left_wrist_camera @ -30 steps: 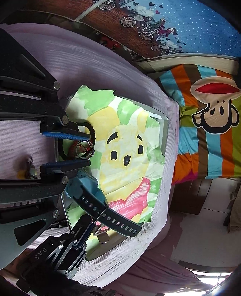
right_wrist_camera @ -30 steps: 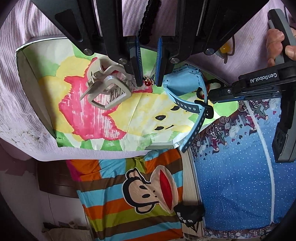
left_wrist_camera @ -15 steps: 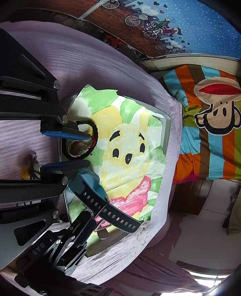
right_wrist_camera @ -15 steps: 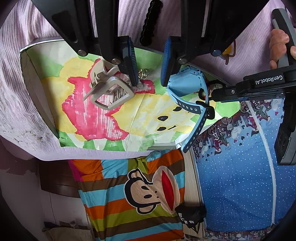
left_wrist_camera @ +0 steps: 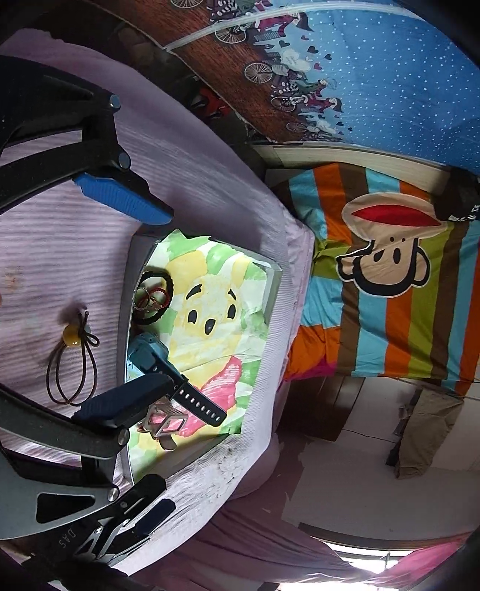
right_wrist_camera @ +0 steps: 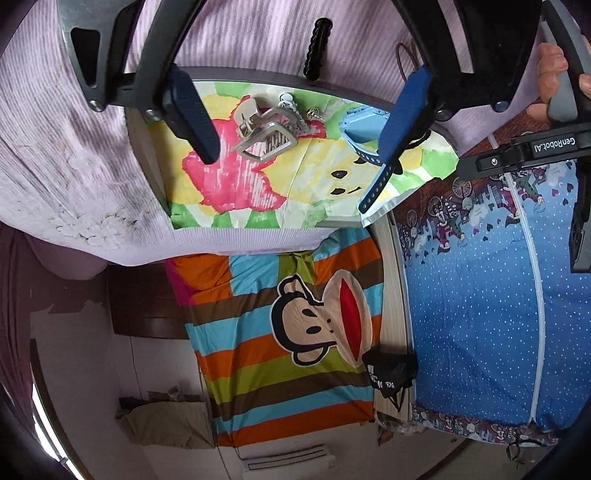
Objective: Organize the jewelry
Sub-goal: 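Open both tools to release the ring and earring into the tray, then move the left tool to the brown beaded elastic while the right tool approaches the black hair pin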
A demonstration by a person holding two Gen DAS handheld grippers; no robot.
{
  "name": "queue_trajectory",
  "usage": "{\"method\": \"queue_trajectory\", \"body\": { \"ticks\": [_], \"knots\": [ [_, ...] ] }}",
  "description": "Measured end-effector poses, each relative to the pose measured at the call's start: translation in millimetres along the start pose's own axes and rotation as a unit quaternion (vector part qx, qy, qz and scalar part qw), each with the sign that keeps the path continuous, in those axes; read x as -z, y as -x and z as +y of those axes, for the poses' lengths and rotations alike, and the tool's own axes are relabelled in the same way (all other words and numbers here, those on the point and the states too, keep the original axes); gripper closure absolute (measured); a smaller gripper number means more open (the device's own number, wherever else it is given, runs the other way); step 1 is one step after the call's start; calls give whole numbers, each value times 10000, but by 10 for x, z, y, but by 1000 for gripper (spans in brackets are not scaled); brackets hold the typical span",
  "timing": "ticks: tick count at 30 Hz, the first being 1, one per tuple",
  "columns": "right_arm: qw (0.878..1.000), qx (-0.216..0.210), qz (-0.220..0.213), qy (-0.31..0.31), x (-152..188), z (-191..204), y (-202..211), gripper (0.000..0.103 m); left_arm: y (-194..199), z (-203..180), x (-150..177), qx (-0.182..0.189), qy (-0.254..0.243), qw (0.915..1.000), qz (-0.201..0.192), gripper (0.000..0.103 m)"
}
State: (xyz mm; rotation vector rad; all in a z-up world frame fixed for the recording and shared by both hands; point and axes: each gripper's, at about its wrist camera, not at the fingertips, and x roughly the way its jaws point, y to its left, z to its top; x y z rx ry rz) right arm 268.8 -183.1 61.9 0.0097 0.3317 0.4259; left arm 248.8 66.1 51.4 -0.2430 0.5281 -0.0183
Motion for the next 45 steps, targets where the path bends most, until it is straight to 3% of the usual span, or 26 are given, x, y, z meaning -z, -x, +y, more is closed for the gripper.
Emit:
{"method": "queue_trajectory", "body": {
  "ticks": [4, 9, 19, 32, 45],
  "knots": [
    [9996, 72, -267, -55, -42, -8, 258, 0, 295, -85, 64, -92, -126, 9989, -434, 9],
    [9986, 290, -429, 85, -78, 53, 526, 0, 573, -195, 163, -214, -322, 9964, -761, 4],
    [9978, 231, -592, 180, 94, 146, 859, 0, 988, -162, 356, -208, -101, 9928, -1177, 2],
    [9983, 301, -363, 335, 402, 249, 1015, 0, 1240, -177, 739, -349, -392, 9916, -1179, 2],
    [9978, 578, 57, 319, 565, 139, 924, 0, 1008, -238, 1005, -365, -1063, 9906, -784, 2]
  ]
}}
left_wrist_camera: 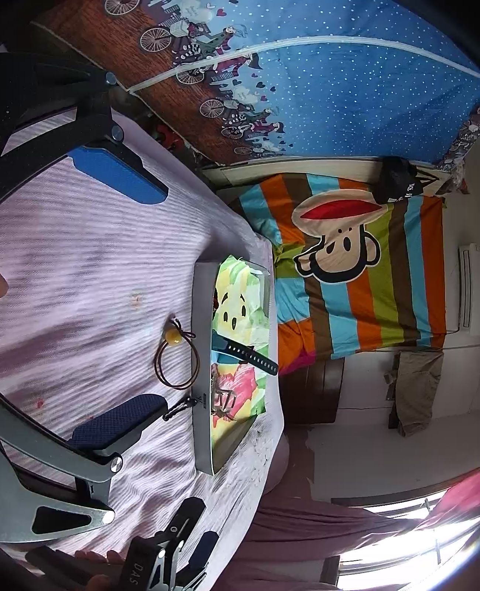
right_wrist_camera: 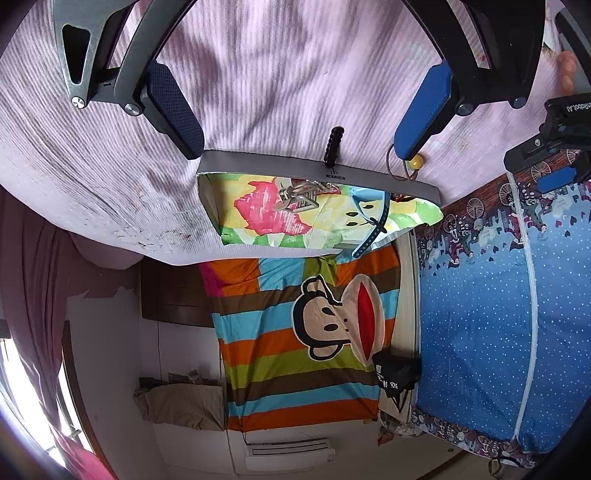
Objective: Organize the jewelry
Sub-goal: 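Move the left tool to the brown beaded elastic while the right tool approaches the black hair pin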
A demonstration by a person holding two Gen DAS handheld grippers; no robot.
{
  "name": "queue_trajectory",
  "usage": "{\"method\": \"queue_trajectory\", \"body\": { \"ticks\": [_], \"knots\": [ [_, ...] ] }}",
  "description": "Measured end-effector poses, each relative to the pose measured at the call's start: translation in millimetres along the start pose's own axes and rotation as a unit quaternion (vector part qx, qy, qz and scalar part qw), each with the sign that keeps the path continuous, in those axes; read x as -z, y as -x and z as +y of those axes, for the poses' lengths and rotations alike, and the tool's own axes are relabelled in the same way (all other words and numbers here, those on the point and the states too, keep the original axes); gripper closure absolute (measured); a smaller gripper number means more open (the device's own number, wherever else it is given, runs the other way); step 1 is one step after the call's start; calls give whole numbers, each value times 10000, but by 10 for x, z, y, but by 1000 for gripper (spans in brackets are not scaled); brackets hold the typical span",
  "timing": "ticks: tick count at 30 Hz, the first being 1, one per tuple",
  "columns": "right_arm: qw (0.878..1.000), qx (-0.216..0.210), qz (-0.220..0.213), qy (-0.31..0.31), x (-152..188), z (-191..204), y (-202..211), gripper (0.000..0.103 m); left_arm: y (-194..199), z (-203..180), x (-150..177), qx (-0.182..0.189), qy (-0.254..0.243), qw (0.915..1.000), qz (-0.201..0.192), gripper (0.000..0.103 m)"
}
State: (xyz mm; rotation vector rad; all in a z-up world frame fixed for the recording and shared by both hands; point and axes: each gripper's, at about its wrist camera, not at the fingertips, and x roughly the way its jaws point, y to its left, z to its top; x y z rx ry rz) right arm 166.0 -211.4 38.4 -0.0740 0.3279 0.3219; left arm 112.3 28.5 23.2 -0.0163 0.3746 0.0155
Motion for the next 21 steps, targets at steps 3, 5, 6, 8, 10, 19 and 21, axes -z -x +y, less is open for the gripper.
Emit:
{"method": "queue_trajectory", "body": {
  "ticks": [3, 5, 6, 8, 10, 19, 21],
  "knots": [
    [10000, 12, 59, 7, 17, -5, -20, 0, -44, -1, 38, -32, -43, 10000, 55, 2],
    [9999, 25, 111, 31, 30, -3, -47, 0, -68, 14, 45, -37, -32, 9999, 92, 2],
    [9999, 30, 147, 46, 34, 6, -63, 0, -82, 19, 46, -35, -17, 9999, 110, 2],
    [9997, 57, 221, 87, 46, 20, -89, 0, -106, 36, 40, -14, 8, 9999, 157, 2],
    [9993, 75, 332, 144, 59, 38, -121, 0, -133, 41, 43, -25, 5, 9998, 216, 2],
    [9978, -1, 639, 195, 119, 50, -226, 0, -346, 11, 11, 55, -89, 9978, 660, 2],
    [9975, -23, 675, 190, 126, 44, -238, 0, -416, -9, 12, 70, -132, 9966, 807, 2]
  ]
}}
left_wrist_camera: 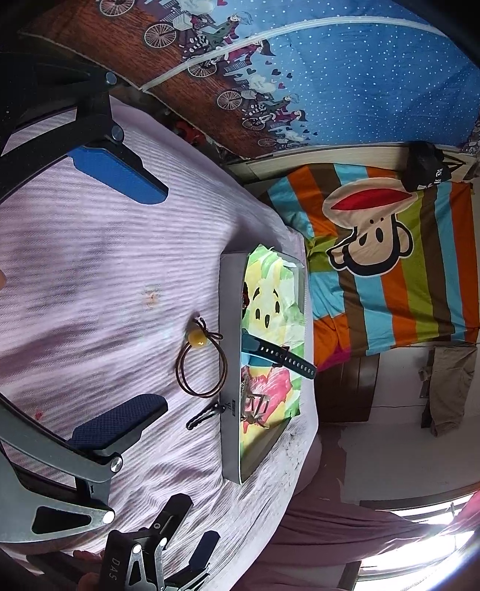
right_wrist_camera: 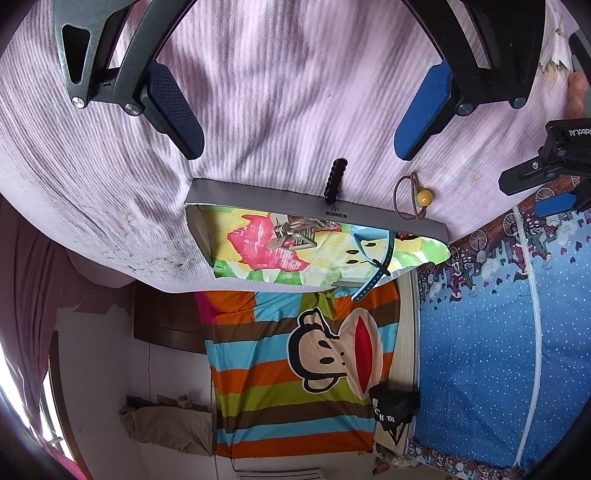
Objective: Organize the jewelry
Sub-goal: 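Move the left tool to the brown beaded elastic while the right tool approaches the black hair pin, then grasp the brown elastic with the left tool while the right tool grasps the black hair pin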
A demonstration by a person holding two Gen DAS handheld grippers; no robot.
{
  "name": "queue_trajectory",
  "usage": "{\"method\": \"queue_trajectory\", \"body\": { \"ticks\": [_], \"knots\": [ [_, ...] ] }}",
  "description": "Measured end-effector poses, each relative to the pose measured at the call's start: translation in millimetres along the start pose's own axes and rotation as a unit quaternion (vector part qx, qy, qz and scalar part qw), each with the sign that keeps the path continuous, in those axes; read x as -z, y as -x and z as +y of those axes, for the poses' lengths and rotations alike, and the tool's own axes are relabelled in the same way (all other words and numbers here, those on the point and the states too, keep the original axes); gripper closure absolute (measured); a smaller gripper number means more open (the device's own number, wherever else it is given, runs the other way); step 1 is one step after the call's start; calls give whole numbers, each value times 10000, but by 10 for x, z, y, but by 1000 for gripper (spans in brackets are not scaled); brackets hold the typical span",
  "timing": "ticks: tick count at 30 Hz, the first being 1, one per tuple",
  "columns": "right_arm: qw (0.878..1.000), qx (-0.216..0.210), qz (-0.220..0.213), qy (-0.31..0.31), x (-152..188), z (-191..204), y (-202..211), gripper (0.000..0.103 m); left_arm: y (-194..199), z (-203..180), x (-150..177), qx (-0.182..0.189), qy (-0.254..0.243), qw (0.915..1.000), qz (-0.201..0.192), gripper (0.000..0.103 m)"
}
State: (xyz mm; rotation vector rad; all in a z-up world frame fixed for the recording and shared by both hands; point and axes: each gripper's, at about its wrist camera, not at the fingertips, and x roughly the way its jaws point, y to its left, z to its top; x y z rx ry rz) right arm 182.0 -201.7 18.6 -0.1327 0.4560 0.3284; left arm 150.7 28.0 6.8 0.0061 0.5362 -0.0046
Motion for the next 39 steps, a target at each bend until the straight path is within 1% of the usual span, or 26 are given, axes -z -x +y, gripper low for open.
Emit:
{"method": "queue_trajectory", "body": {
  "ticks": [4, 9, 14, 15, 16, 17, 18, 19, 22, 23, 25, 26, 28, 29, 31, 32, 34, 35, 37, 39],
  "knots": [
    [9999, -35, 76, -64, -10, -26, -54, 0, -174, -29, -21, 120, -39, 9991, 404, 2],
    [9995, -66, 203, -223, -41, -110, -132, 0, -341, -4, -71, 307, 123, 9974, 644, 2],
    [9977, -266, 433, -445, -73, -198, -302, 0, -554, -46, -126, 361, 217, 9949, 911, 3],
    [9973, -324, 480, -462, -79, -211, -336, 3, -597, -44, -132, 366, 241, 9945, 953, 3],
    [9969, -362, 517, -463, -87, -214, -375, 10, -640, -36, -138, 378, 283, 9939, 995, 5],
    [9967, -382, 548, -460, -92, -213, -409, 14, -672, -18, -138, 406, 342, 9933, 1027, 8],
    [9963, -414, 593, -458, -97, -213, -450, 21, -712, 2, -146, 439, 408, 9925, 1067, 12],
    [9958, -458, 645, -458, -99, -213, -492, 26, -755, 23, -153, 464, 480, 9917, 1103, 15],
    [9941, -619, 750, -472, -104, -198, -609, 34, -841, 92, -183, 495, 662, 9902, 1122, 20],
    [9935, -674, 782, -472, -109, -189, -646, 38, -855, 98, -199, 507, 694, 9902, 1099, 22],
    [9925, -766, 838, -462, -122, -169, -719, 42, -900, 117, -233, 542, 730, 9900, 1082, 30],
    [9919, -806, 865, -456, -131, -160, -755, 43, -920, 107, -250, 557, 737, 9898, 1085, 32],
    [9910, -879, 913, -434, -147, -134, -820, 49, -962, 103, -268, 606, 727, 9898, 1067, 40],
    [9905, -913, 935, -419, -153, -121, -851, 51, -990, 101, -279, 628, 723, 9897, 1068, 42],
    [9893, -995, 999, -378, -166, -82, -920, 58, -1034, 93, -279, 702, 716, 9892, 1065, 51],
    [9886, -1040, 1029, -354, -167, -64, -952, 60, -1069, 80, -275, 727, 707, 9890, 1079, 54],
    [9870, -1129, 1093, -331, -174, -40, -1016, 70, -1107, 53, -251, 797, 688, 9883, 1104, 65],
    [9862, -1173, 1122, -328, -174, -33, -1048, 71, -1125, 45, -239, 816, 689, 9880, 1113, 67],
    [9845, -1267, 1164, -334, -175, -21, -1103, 78, -1156, 53, -224, 917, 715, 9869, 1117, 76],
    [9826, -1369, 1200, -378, -178, -28, -1151, 83, -1158, 65, -211, 956, 740, 9869, 1065, 80]
  ]
}}
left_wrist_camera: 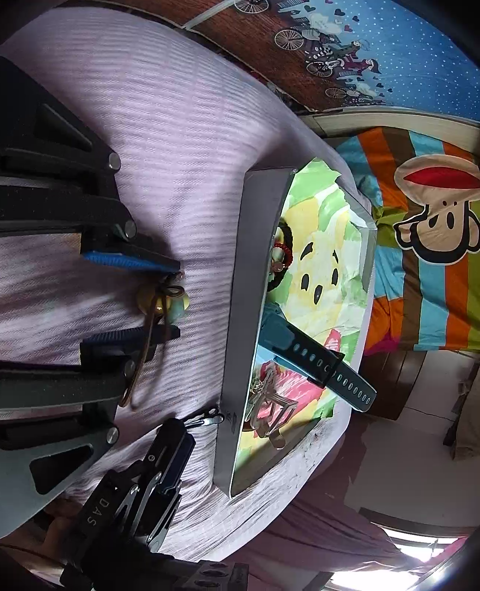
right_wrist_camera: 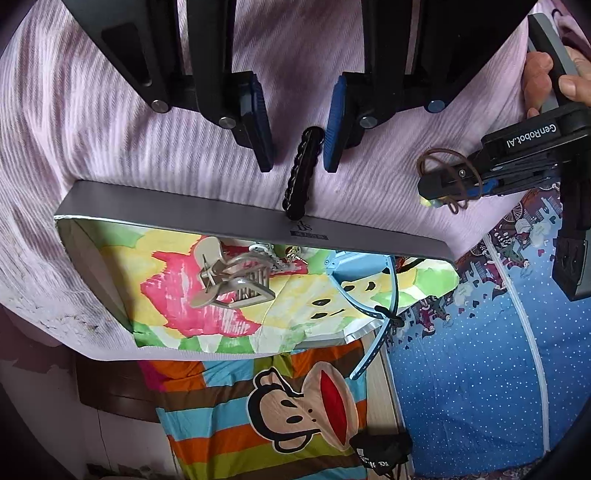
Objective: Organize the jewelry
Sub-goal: 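Grasp the brown elastic with the left tool while the right tool grasps the black hair pin, then carry the elastic and hair pin over the tray with both tools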
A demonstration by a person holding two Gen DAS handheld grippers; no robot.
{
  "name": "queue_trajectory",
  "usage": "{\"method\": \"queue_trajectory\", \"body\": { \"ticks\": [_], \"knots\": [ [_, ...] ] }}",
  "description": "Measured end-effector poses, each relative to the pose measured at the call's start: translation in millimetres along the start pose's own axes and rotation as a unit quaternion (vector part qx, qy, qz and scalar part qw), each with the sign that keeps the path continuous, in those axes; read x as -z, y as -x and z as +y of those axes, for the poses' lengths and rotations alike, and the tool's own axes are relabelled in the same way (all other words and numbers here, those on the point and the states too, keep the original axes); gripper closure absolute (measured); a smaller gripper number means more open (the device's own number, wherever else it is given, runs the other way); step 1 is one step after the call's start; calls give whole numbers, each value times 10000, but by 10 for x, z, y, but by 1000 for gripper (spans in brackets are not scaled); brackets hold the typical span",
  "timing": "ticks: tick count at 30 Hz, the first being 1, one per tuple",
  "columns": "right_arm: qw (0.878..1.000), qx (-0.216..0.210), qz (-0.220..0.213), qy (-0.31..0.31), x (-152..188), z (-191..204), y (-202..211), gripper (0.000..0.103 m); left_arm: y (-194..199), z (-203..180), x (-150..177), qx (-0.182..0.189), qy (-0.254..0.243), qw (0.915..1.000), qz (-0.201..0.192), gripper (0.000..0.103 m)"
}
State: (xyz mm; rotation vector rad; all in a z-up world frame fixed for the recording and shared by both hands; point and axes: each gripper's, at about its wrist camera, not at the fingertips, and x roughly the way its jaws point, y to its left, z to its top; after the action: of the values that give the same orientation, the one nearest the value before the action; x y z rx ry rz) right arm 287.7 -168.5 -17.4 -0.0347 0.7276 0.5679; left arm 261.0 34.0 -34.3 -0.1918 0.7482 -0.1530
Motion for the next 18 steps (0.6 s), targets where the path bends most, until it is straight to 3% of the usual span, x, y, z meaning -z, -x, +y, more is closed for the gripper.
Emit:
{"method": "queue_trajectory", "body": {
  "ticks": [4, 9, 18],
  "knots": [
    [9999, -47, 42, -154, 20, -44, -57, 90, 78, -3, 48, 112, -42, 9997, -223, 81],
    [9999, 21, -33, -129, 60, -4, -23, 91, 128, -76, 87, 148, -121, 9992, -365, 81],
    [9984, 61, -546, 114, 80, 105, 162, 91, 379, -240, -27, -54, -365, 9966, -735, 82]
  ]
}}
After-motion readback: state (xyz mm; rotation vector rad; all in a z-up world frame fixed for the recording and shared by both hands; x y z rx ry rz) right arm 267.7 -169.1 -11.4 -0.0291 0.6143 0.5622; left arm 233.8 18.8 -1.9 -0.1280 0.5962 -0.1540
